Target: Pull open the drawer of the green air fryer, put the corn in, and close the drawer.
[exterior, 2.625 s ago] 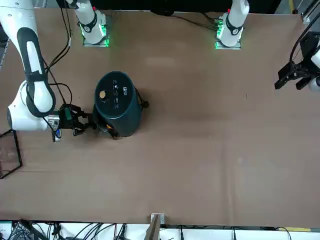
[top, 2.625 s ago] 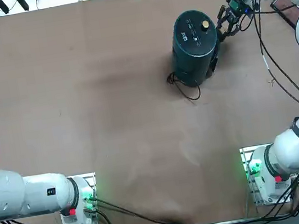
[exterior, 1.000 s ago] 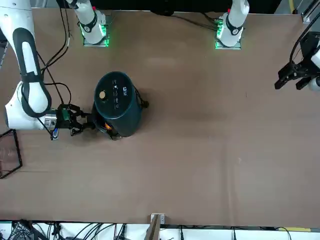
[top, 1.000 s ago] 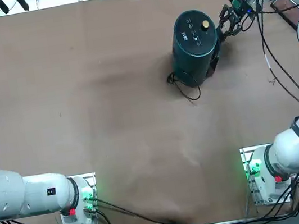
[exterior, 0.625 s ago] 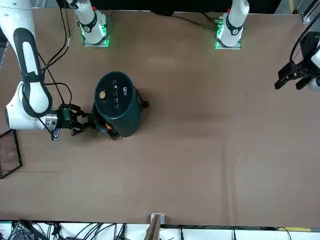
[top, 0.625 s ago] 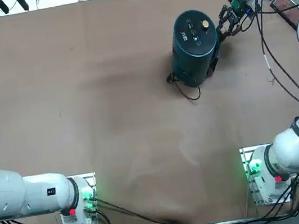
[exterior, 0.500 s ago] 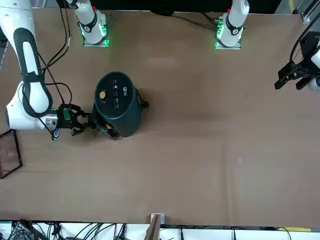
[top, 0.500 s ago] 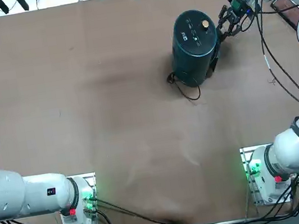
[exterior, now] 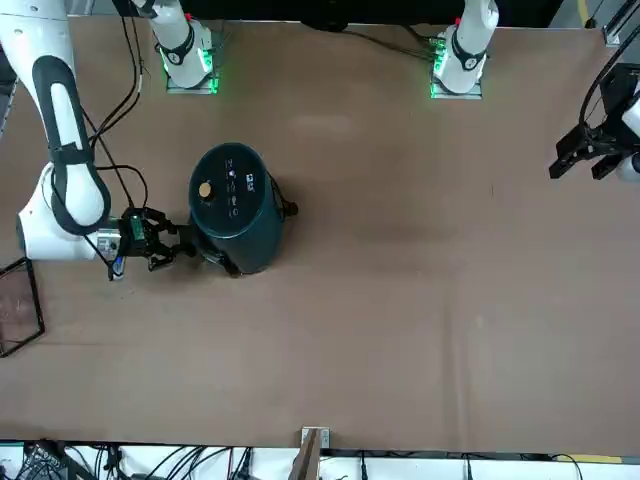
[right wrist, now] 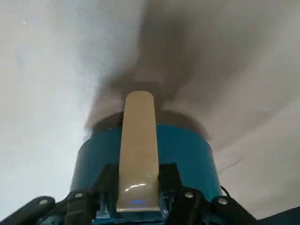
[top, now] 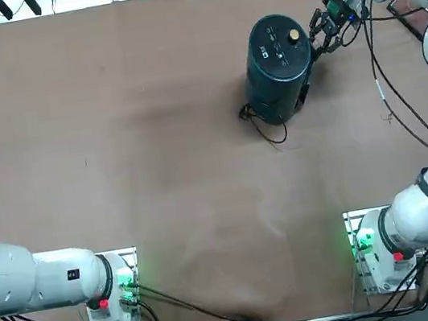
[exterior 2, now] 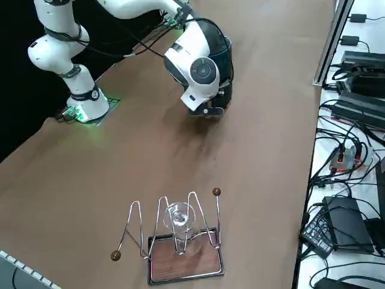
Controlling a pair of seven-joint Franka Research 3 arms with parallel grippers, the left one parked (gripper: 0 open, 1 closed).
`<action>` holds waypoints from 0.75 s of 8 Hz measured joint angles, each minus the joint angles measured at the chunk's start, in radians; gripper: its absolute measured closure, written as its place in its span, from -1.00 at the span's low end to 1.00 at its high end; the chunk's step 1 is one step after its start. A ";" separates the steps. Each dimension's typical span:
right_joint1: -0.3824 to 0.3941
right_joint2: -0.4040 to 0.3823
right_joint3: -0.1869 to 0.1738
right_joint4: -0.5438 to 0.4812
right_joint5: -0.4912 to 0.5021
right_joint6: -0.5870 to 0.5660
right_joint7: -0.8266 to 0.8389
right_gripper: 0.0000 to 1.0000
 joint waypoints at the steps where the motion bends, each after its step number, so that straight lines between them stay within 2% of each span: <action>1: 0.002 0.000 0.000 -0.001 0.002 0.000 0.000 0.08; 6: 0.029 0.001 0.001 -0.011 0.018 0.009 0.001 0.08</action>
